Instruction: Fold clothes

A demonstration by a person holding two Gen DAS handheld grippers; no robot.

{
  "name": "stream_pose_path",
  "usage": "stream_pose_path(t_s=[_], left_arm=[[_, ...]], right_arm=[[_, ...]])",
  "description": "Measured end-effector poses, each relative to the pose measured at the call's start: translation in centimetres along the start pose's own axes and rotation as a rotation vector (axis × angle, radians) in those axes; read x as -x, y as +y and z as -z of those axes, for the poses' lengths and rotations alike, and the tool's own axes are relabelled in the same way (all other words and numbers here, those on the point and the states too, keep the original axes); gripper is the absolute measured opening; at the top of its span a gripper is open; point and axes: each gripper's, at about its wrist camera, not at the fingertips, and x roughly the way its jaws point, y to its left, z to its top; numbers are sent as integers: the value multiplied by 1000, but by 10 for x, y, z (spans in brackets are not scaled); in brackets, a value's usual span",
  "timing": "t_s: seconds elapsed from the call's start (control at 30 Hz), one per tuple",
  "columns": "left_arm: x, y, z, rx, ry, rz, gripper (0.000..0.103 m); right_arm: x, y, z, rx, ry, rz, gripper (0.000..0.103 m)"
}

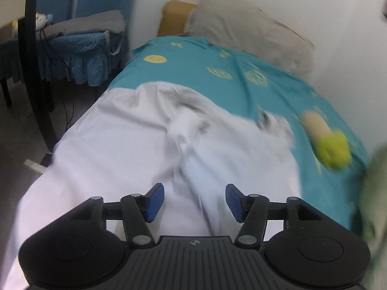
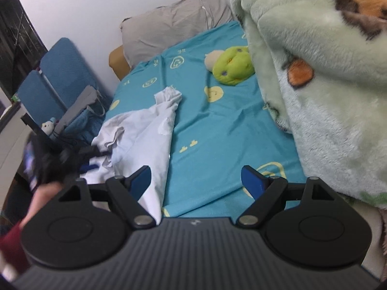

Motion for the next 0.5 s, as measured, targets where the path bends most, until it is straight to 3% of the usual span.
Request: stream_pose_path(t_s=[0.17, 0.27, 0.37, 0.5], left_arm=[[106, -41, 85, -53, 17, 87, 62], [151, -73, 145, -103, 56, 152, 62], [177, -101, 200, -158, 108, 224, 62], [190, -137, 261, -312, 140, 259, 61]], right_arm=[[29, 0, -2, 38, -31, -5, 83], [65, 2, -4, 92, -94, -20, 83], [97, -1, -3, 111, -161, -9, 83], [109, -19, -6, 43, -171, -38, 83]])
